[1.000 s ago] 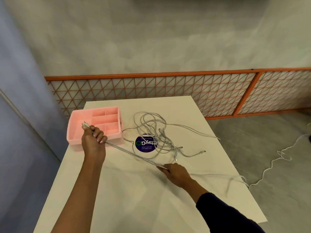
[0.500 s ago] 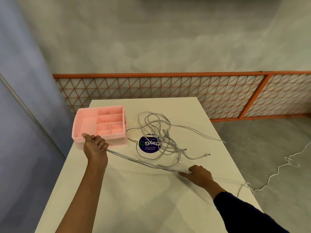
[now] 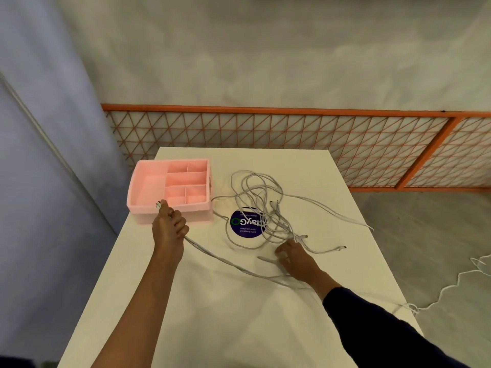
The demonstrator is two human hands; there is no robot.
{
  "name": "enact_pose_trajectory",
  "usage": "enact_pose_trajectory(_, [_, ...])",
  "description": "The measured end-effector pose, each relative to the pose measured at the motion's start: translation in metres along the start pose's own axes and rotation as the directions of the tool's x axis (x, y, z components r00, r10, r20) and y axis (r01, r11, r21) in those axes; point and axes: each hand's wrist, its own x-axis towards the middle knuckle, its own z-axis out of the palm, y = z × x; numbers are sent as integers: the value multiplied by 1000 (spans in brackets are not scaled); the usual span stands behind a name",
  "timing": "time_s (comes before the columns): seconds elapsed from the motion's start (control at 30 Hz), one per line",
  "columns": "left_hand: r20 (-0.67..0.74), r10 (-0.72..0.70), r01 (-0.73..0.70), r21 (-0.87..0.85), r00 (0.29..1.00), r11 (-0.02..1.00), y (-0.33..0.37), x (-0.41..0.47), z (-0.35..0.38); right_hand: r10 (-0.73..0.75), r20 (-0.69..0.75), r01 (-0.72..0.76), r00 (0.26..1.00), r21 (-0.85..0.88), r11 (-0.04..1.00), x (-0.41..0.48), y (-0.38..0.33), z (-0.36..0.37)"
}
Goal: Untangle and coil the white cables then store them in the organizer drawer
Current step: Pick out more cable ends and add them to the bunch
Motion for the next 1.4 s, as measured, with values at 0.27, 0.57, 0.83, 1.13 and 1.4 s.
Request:
enact_pose_trajectory(0.27, [35,6,-8,65,999,998,3,3,0,136,-155,-173,978,-254,952,22,-12,-3])
enact_pose_trajectory(0.57, [181,36,-56,104,983,993,2,6,24,177,-669,242,722,483,841,55,-81,-148])
enact_pose_trajectory(0.83, [268,94,-149,192,959,970,7,-2,36,167,-840,622,515,501,601,45,-150,-266])
enact_pose_trajectory(1.13, [358,133,-227,236,924,945,8,-15,50,-119,-465,388,878,541,746,31,-176,-210])
enact_pose_trajectory(1.4, [349,134,-197,151,927,969,2,-15,51,-269,-285,385,920,529,756,36,-176,-117])
